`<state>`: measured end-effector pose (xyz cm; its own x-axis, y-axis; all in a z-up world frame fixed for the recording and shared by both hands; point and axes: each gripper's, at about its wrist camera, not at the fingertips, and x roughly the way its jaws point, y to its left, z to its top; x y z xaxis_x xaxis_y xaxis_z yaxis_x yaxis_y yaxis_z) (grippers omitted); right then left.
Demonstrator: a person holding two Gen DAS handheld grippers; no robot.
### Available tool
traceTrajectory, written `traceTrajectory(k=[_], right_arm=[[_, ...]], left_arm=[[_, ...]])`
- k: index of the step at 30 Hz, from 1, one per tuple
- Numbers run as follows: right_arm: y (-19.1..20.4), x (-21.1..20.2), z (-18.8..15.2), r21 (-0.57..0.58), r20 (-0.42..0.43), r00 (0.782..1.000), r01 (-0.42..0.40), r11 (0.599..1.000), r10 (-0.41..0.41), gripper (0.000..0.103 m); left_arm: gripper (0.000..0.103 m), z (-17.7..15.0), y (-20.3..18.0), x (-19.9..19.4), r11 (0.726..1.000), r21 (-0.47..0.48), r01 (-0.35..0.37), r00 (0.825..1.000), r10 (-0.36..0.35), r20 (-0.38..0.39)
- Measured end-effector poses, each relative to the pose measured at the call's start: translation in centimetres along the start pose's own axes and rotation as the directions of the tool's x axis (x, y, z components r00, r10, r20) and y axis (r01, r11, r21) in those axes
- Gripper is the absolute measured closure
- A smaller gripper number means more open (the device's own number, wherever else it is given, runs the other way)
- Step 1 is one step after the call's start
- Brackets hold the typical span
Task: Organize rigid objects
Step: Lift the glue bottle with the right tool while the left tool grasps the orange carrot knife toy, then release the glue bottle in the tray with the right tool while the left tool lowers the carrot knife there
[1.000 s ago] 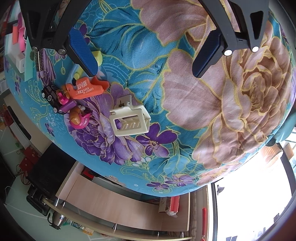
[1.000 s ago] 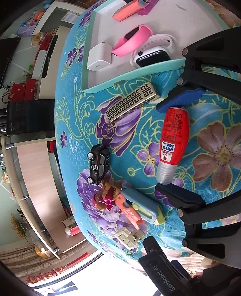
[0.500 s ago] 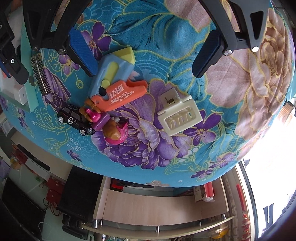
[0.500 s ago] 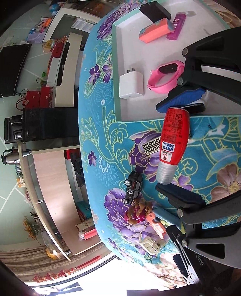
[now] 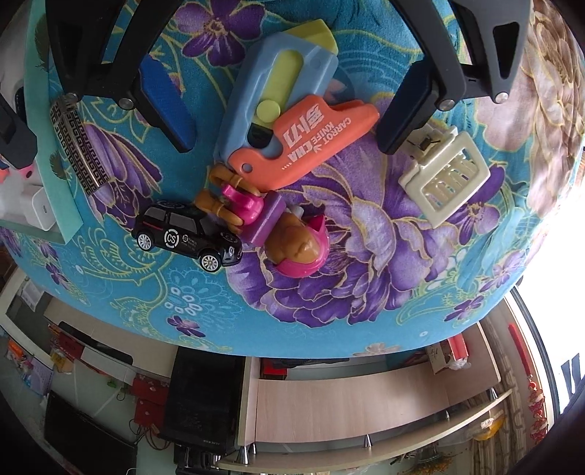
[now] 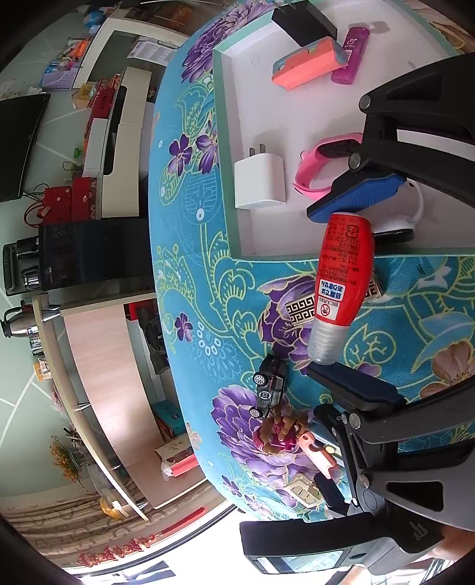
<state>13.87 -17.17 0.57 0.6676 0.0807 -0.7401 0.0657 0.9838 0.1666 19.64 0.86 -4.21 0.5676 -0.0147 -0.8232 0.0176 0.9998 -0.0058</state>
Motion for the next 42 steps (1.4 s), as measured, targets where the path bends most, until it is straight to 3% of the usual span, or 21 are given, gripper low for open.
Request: traceTrajectory(k=[4, 13, 24, 30, 34, 42], right_arm=[[-0.3, 0.1, 0.0, 0.01, -0.005, 1.0, 0.003, 1.0, -0.003, 0.025], [-0.3, 0.2, 0.0, 0.015, -0.011, 1.0, 0.001, 1.0, -0.001, 0.025], [-0.9, -1.0, 0.3, 0.021, 0.017, 1.0, -0.008, 1.0, 0.007, 0.025], [-3.1, -2.0, 0.8, 0.048, 0.029, 1.0, -0.007, 0.999, 0.006, 0.025], [-6.7, -2.3, 1.5, 0.085, 0.012, 1.0, 0.006, 0.996, -0.007, 0.025], [-13.5, -3.0, 1.7, 0.156, -0.009, 0.992, 0.122, 0.98, -0.123, 0.025]], left_arm=[[0.021, -0.1, -0.1, -0.5, 1.0, 0.002, -0.001, 1.0, 0.001, 0.013], [0.022, -0.7, -0.2, -1.7, 0.999, 0.009, -0.033, 0.999, 0.033, 0.009], [0.022, 0.1, -0.9, -7.1, 1.0, -0.024, -0.018, 0.99, 0.022, 0.139], [0.022, 0.7, -4.1, -8.9, 0.999, 0.01, 0.044, 0.981, -0.045, 0.189], [0.022, 0.8, -7.7, -9.7, 0.992, 0.08, 0.094, 0.972, -0.109, 0.208], [0.022, 0.2, -14.4, -9.9, 0.965, 0.217, 0.148, 0.964, -0.19, 0.187]])
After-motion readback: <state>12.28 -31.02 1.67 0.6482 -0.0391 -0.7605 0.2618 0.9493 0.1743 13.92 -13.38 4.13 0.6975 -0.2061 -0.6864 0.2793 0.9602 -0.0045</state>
